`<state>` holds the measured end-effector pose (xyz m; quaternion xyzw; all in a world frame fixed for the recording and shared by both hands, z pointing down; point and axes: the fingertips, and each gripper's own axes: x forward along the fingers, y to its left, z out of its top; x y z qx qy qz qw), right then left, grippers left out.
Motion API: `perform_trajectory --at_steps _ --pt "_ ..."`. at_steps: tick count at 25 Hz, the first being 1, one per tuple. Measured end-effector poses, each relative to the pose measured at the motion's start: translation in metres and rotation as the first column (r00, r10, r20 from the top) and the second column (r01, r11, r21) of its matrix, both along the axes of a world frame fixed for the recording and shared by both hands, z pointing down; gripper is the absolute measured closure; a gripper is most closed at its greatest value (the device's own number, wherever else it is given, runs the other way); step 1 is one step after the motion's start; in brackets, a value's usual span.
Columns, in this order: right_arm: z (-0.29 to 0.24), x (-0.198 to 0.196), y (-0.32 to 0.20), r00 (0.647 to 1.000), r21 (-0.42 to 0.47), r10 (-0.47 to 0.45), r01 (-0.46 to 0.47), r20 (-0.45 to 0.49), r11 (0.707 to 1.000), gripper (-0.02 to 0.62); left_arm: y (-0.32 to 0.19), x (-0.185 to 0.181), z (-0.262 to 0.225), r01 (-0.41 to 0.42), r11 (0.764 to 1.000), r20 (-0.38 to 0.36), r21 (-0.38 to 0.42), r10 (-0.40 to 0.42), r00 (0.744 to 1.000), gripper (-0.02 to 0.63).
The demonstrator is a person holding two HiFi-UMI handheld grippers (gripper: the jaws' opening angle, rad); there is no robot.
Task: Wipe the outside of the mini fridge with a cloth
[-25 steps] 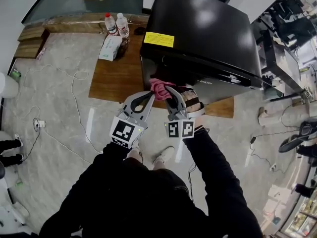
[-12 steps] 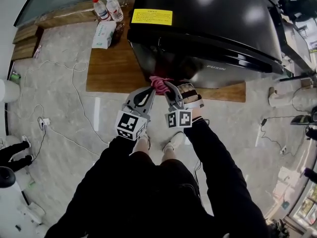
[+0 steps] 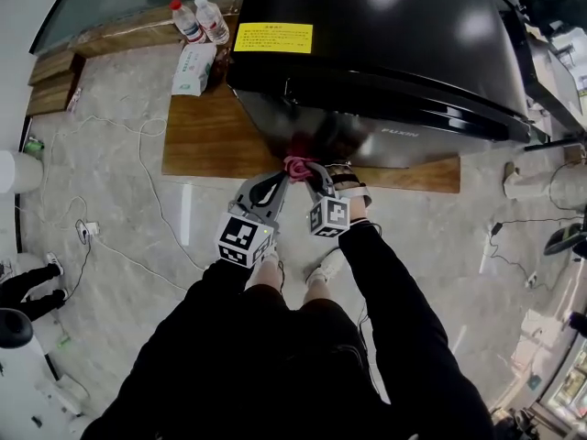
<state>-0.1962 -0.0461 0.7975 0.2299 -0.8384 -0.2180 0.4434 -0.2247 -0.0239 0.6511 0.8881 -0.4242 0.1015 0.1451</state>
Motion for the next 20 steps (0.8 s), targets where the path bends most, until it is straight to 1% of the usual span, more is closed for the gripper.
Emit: perform_trajectory --at_steps 2,5,8,10,12,14,20 --pt "-0.022 0.003 0.007 0.999 0.012 -0.005 0.005 0.054 1.000 0.528 0.001 0.005 -0.010 0.005 1.000 -0.005 0.015 -0.005 1.000 0.600" --pt "-0.074 0.021 0.022 0.992 0.099 -0.015 0.002 0.127 0.995 0.528 0.006 0.022 -0.040 0.003 0.996 -0.014 0.088 -0.002 1.000 0.600" --pt "-0.131 0.058 0.039 0.983 0.199 -0.010 -0.027 0.185 0.980 0.528 0.015 0.046 -0.074 0.002 0.989 -0.046 0.145 0.004 0.999 0.600" --pt "-0.169 0.089 0.047 0.973 0.256 0.019 -0.080 0.232 0.963 0.528 0.017 0.064 -0.092 0.003 0.987 -0.069 0.161 0.009 0.998 0.600" --pt "-0.206 0.121 0.053 0.962 0.312 0.048 -0.134 0.269 0.941 0.528 0.020 0.083 -0.108 -0.003 0.984 -0.085 0.176 0.018 0.996 0.600" --pt "-0.242 0.148 0.056 0.957 0.374 0.056 -0.166 0.286 0.912 0.528 0.022 0.101 -0.125 -0.008 0.979 -0.094 0.204 0.027 0.995 0.600" --pt "-0.340 0.213 0.049 0.953 0.559 0.012 -0.187 0.302 0.808 0.528 0.029 0.160 -0.175 -0.006 0.960 -0.133 0.281 0.045 0.990 0.600"
